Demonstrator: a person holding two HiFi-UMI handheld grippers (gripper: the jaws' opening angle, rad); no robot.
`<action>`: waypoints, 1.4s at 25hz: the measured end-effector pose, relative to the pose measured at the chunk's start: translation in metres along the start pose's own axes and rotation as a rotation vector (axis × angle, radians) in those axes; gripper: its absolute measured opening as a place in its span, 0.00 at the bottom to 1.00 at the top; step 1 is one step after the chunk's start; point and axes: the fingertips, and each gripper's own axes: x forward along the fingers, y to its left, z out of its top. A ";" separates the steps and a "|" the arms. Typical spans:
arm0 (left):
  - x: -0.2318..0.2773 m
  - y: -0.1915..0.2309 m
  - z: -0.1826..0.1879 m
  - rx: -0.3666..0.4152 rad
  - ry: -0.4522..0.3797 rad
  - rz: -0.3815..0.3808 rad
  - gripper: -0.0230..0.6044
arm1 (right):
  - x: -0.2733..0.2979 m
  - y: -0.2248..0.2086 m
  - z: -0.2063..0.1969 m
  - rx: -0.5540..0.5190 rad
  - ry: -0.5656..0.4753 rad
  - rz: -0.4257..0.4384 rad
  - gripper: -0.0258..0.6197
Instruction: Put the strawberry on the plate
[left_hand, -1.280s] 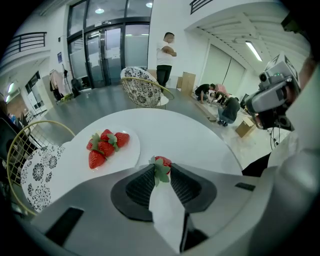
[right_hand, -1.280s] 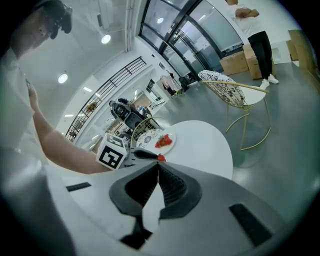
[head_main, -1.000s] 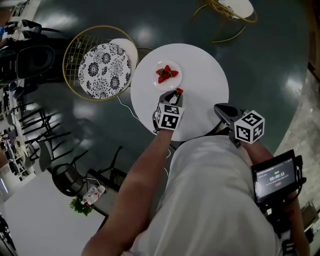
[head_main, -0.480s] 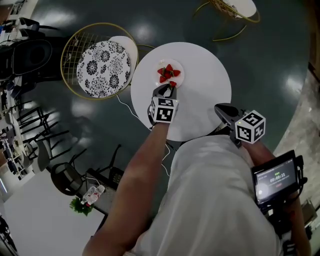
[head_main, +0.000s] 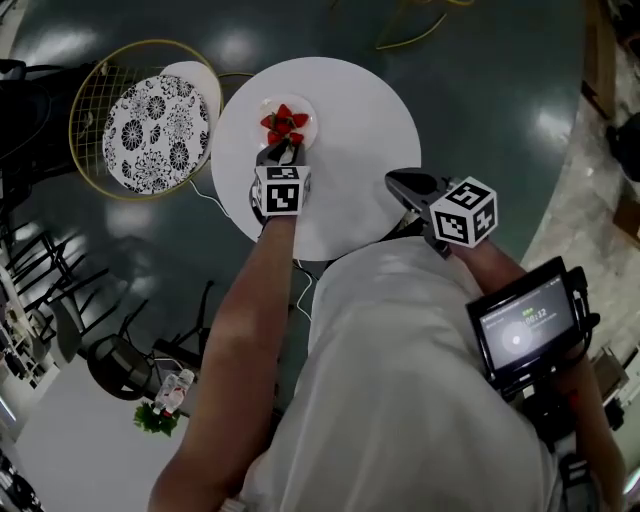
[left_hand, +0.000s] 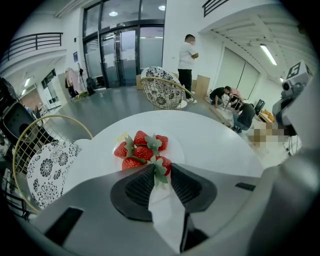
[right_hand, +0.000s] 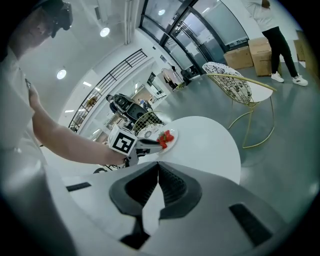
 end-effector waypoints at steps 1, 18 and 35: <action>0.000 -0.001 -0.001 -0.004 0.005 -0.004 0.21 | 0.000 0.000 0.000 0.001 0.002 0.000 0.05; -0.017 0.003 -0.006 -0.066 -0.060 -0.005 0.21 | 0.003 0.000 -0.001 -0.019 0.007 0.023 0.05; -0.116 -0.075 -0.024 -0.237 -0.167 0.072 0.10 | -0.056 0.015 0.012 -0.107 0.027 0.108 0.05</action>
